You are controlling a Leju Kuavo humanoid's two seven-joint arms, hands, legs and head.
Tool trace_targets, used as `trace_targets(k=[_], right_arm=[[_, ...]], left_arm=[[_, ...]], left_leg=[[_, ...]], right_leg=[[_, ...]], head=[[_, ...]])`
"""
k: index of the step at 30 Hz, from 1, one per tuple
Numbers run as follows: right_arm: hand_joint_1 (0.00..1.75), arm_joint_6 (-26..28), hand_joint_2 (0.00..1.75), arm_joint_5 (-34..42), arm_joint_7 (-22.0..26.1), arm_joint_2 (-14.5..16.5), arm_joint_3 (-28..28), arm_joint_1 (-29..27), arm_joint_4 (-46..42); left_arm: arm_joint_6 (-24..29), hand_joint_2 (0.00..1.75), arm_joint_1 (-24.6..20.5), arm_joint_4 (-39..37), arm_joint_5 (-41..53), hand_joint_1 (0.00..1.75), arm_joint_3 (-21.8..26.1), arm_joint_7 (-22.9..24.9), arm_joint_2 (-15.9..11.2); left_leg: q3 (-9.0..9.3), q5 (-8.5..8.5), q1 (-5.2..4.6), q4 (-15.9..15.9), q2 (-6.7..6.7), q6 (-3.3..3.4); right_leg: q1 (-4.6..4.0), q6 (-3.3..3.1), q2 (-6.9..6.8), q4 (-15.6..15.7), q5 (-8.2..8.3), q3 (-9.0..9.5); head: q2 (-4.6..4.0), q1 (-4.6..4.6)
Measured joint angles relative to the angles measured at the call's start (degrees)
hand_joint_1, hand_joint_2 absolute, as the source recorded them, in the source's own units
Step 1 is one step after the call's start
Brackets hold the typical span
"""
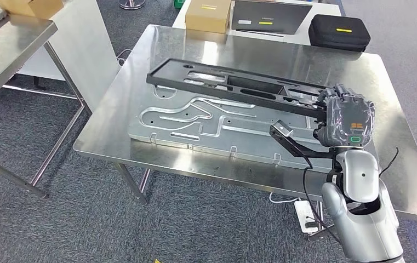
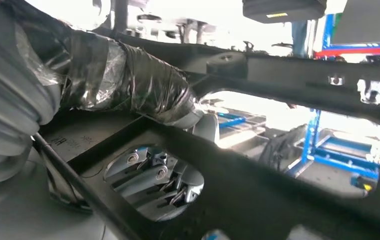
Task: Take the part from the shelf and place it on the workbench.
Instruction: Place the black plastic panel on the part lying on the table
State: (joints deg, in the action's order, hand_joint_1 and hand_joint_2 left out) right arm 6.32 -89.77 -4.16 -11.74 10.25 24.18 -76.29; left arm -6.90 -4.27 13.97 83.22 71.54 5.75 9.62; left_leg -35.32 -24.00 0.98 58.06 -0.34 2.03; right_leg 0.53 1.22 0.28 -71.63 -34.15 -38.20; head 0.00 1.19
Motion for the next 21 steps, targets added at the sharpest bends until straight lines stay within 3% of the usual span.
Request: trace_targets(k=[1, 2, 3, 5, 6, 7, 9, 11, 13, 15, 16, 17, 18, 21], right_arm=[[1.75, 0.2, 1.75, 0.0, -0.4, 0.0, -0.1, 0.3, 1.0], [1.75, 0.5, 1.75, -0.1, -0.9, 0.0, -0.2, 0.6, 2.1], [1.75, 1.0, 1.75, -0.1, -1.6, 0.0, -0.2, 1.2, 3.5], [1.75, 2.4, 1.75, -0.2, -3.3, 0.0, -0.2, 2.9, 6.9], [1.75, 3.4, 1.75, -0.2, -4.2, 0.1, -0.2, 3.9, 8.8], [1.75, 4.3, 1.75, -0.2, -5.2, 0.1, -0.2, 5.0, 10.9], [1.75, 6.0, 1.75, -0.2, -7.1, 0.1, -0.1, 7.1, 15.2], [1.75, 6.7, 1.75, -0.2, -8.1, 0.2, 0.0, 8.5, 18.7], [1.75, 7.0, 1.75, -0.2, -8.3, 0.4, 0.1, 9.5, 21.1], [1.75, 7.1, 1.75, -0.2, -8.5, 0.7, 0.3, 10.3, 23.6], [1.75, 7.1, 1.75, -0.2, -8.7, 0.9, 0.3, 10.7, 24.9], [1.75, 7.1, 1.75, -0.2, -8.9, 1.1, 0.4, 11.1, 26.3], [1.75, 7.1, 1.75, -0.2, -9.2, 1.3, 0.5, 11.6, 27.9], [1.75, 7.7, 1.75, -0.3, -10.1, 1.7, 0.9, 13.4, 32.9]], left_arm=[[-0.1, 1.75, 0.0, 0.0, 0.1, 0.00, 0.0, 0.0, 0.0], [-0.2, 1.75, -0.1, 0.0, 0.3, 0.00, 0.0, 0.0, 0.0], [-0.3, 1.75, -0.1, 0.0, 0.5, 0.00, 0.0, 0.0, 0.0], [-0.5, 1.75, -0.1, 0.0, 1.0, 0.00, -0.1, -0.1, 0.0], [-0.7, 1.75, -0.2, -0.1, 1.3, 0.00, -0.1, -0.2, 0.0], [-0.8, 1.75, -0.2, -0.1, 1.5, 0.00, -0.1, -0.3, 0.0], [-1.1, 1.75, -0.3, -0.1, 1.9, 0.00, -0.3, -0.5, 0.0], [-1.2, 1.75, -0.3, -0.1, 2.0, 0.00, -0.4, -0.6, -0.1], [-1.2, 1.75, -0.3, -0.1, 2.0, 0.00, -0.5, -0.7, -0.2], [-1.3, 1.75, -0.3, -0.2, 2.1, 0.00, -0.5, -0.7, -0.4], [-1.5, 1.75, -0.3, -0.2, 2.2, 0.00, -0.5, -0.7, -0.5], [-1.8, 1.75, -0.2, -0.2, 2.2, 0.00, -0.5, -0.8, -0.5], [-2.2, 1.75, -0.2, -0.2, 2.2, 0.00, -0.5, -0.8, -0.5], [-3.2, 1.75, -0.3, -0.2, 2.2, 0.00, -0.6, -1.1, -0.5]], left_leg=[[0.05, -0.14, -0.01, 0.1, -0.02, 0.06], [0.14, -0.28, -0.01, 0.1, -0.06, 0.06], [0.30, -0.44, -0.02, 0.2, -0.09, -0.01], [0.68, -0.74, -0.04, 0.3, -0.13, -0.23], [0.74, -0.83, -0.11, 0.3, -0.13, -0.42], [0.70, -0.84, -0.17, 0.3, -0.13, -0.65], [0.60, -0.73, -0.26, 0.2, -0.12, -1.22], [0.43, -1.25, -0.28, 0.7, -0.09, -1.74], [-1.28, -3.82, -0.27, 4.7, -0.04, -2.11], [-4.83, -7.43, -0.23, 12.5, -0.01, -2.38], [-6.33, -8.39, -0.22, 15.5, -0.01, -2.50], [-6.94, -8.25, -0.21, 16.7, -0.01, -2.58], [-6.37, -6.96, -0.20, 15.4, 0.01, -2.59], [-0.98, -1.85, -0.22, 4.1, 0.01, -2.27]], right_leg=[[0.15, 0.18, -0.01, -2.5, -0.35, -1.68], [0.26, 0.28, -0.03, -3.1, 0.39, -2.42], [0.32, 0.25, -0.05, -1.2, 2.27, -1.91], [0.23, -0.21, -0.09, 6.6, 6.72, 1.40], [0.04, -0.55, -0.09, 10.1, 8.05, 2.90], [-0.16, -0.85, -0.10, 12.1, 8.55, 3.79], [-0.45, -1.27, -0.10, 13.0, 8.47, 4.10], [-0.08, -1.87, -0.24, 13.6, 8.80, 4.47], [0.25, -2.51, -0.41, 14.2, 9.12, 4.83], [0.14, -2.77, -0.46, 14.2, 9.10, 4.83], [0.11, -2.80, -0.46, 14.2, 9.06, 4.83], [0.10, -2.80, -0.45, 14.1, 9.01, 4.84], [0.11, -2.75, -0.42, 14.0, 8.92, 4.88], [0.04, -2.10, -0.38, 13.2, 8.28, 4.87]], head=[[0.00, 0.01], [0.00, 0.01], [0.00, 0.00], [0.00, 0.01], [0.01, 0.00], [0.01, 0.01], [0.01, 0.00], [0.00, 0.02], [0.00, 0.07], [0.00, 0.08], [0.00, 0.08], [0.00, 0.08], [0.00, 0.08], [0.00, 0.07]])
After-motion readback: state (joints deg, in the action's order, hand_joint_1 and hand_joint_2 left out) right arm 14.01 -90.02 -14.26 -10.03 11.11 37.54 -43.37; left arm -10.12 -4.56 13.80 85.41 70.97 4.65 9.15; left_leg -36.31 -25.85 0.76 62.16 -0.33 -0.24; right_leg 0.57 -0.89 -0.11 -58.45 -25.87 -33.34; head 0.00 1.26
